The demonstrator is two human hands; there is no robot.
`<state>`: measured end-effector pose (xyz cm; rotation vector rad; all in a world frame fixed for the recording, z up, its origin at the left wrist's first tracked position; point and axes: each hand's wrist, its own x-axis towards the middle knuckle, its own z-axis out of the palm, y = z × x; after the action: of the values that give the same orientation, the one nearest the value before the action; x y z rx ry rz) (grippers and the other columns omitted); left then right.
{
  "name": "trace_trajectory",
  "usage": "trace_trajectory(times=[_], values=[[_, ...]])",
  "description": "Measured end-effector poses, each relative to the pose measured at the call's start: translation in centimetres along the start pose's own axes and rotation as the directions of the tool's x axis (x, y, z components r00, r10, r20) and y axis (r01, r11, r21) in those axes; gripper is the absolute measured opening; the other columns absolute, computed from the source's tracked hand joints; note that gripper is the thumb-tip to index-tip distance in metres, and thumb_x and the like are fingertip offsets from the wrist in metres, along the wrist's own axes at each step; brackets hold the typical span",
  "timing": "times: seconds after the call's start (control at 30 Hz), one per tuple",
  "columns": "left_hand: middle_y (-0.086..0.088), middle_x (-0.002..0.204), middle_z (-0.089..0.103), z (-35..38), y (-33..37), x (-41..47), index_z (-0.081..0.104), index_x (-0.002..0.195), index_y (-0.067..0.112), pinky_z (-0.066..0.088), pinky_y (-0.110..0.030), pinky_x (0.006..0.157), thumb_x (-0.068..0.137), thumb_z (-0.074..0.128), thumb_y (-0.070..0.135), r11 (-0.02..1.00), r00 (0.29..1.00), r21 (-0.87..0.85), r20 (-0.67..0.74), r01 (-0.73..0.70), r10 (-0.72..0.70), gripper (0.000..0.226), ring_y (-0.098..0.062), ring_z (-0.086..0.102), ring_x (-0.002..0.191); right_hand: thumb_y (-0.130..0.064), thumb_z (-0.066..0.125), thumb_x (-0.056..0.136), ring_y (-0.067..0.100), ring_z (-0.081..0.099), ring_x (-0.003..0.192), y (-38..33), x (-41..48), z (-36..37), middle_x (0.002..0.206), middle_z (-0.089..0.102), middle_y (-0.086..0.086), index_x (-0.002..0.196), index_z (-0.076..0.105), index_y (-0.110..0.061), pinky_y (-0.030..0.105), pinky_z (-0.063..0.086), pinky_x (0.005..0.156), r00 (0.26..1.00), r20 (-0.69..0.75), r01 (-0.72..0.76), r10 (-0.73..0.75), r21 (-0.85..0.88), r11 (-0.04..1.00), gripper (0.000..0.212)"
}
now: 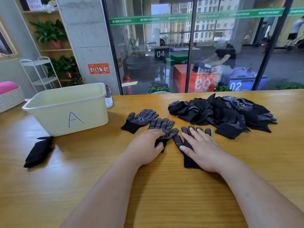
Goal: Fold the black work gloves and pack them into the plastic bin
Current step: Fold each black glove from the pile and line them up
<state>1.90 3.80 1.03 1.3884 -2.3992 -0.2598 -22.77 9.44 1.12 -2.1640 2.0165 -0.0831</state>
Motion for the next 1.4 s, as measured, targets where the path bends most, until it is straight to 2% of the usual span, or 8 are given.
trace_trajectory(times=[0.17,0.27,0.33,0.43,0.57,0.73,0.9,1.4], values=[[0.013,0.102,0.067,-0.6,1.0,-0.4,0.077,0.109,0.029,0.052,-0.041,0.095,0.106,0.053,0.046,0.994,0.971,0.109,-0.234,-0.013,0.038,0.029,-0.013,0.057,0.1,-0.069,0.027,0.106,0.011,-0.013,0.162,0.3,-0.5,-0.6,0.177,-0.01,-0.011,0.169,0.006,-0.04,0.043,0.0,0.133,0.998,-0.008,0.068,-0.068,0.056,0.996,0.073],[0.007,0.14,0.059,0.0,1.2,-0.4,0.065,0.139,0.031,0.044,-0.039,0.114,0.106,0.052,0.055,0.999,0.99,0.035,-0.144,-0.002,0.007,0.042,-0.018,0.048,0.134,-0.071,0.023,0.105,0.012,-0.012,0.163,0.0,-0.3,-0.5,0.177,-0.009,-0.01,0.17,0.006,-0.033,0.043,0.001,0.133,0.996,-0.086,0.015,-0.013,0.025,1.0,0.078],[0.003,0.174,0.025,0.8,1.4,-0.3,0.033,0.166,0.032,0.021,-0.044,0.131,0.106,0.037,0.068,0.998,0.997,0.054,0.078,0.011,-0.016,0.07,-0.022,0.014,0.162,-0.077,0.016,0.101,0.016,-0.014,0.163,-0.6,0.0,-0.1,0.177,-0.013,-0.006,0.17,0.001,-0.032,0.046,0.0,0.133,0.998,-0.051,-0.043,0.041,-0.019,0.999,0.084],[0.004,0.179,-0.01,1.3,1.6,0.2,0.002,0.171,0.032,-0.001,-0.05,0.134,0.101,0.015,0.081,0.981,0.963,0.194,0.262,0.006,-0.058,0.087,-0.021,-0.015,0.164,-0.081,0.009,0.098,0.017,-0.016,0.163,-0.6,0.7,0.2,0.177,-0.014,-0.005,0.17,-0.003,-0.036,0.047,-0.002,0.133,0.998,-0.007,-0.061,0.061,-0.044,0.997,0.086],[0.005,0.179,-0.002,0.3,2.0,-0.2,0.007,0.171,0.034,0.004,-0.052,0.133,0.101,0.017,0.081,0.974,0.948,0.219,0.294,0.053,-0.118,0.085,-0.024,-0.008,0.165,-0.079,0.018,0.1,0.015,-0.017,0.162,0.4,0.0,-0.7,0.177,-0.015,-0.007,0.169,-0.002,-0.039,0.045,-0.004,0.133,0.999,0.042,-0.017,0.019,-0.033,0.999,0.082],[0.0,0.167,0.038,-0.3,2.4,-1.1,0.042,0.16,0.027,0.023,-0.048,0.129,0.11,0.026,0.064,0.97,0.992,0.213,0.035,0.115,-0.125,0.065,-0.026,0.028,0.156,-0.076,0.017,0.102,0.012,-0.014,0.162,0.8,-0.9,-1.0,0.177,-0.011,-0.011,0.17,0.006,-0.035,0.045,-0.002,0.133,0.998,-0.056,-0.006,0.006,0.0,1.0,0.08],[-0.001,0.18,-0.004,1.8,2.4,0.1,0.007,0.171,0.023,-0.001,-0.05,0.133,0.11,0.016,0.063,0.957,0.963,0.232,0.161,0.174,-0.214,0.074,-0.024,-0.01,0.165,-0.074,0.008,0.103,0.017,-0.011,0.163,-1.0,1.2,0.6,0.178,-0.011,-0.006,0.171,0.002,-0.028,0.048,0.0,0.133,0.994,-0.061,-0.097,0.094,-0.041,0.994,0.082],[-0.001,0.179,-0.012,1.3,2.5,-1.9,-0.003,0.171,0.021,-0.003,-0.053,0.133,0.107,0.01,0.069,0.948,0.952,0.273,0.207,0.164,-0.225,0.081,-0.024,-0.015,0.164,-0.075,0.006,0.102,0.02,-0.012,0.164,-2.3,-0.5,0.9,0.177,-0.014,-0.005,0.17,-0.003,-0.028,0.049,-0.001,0.133,0.995,-0.03,-0.093,0.091,-0.067,0.993,0.083]])
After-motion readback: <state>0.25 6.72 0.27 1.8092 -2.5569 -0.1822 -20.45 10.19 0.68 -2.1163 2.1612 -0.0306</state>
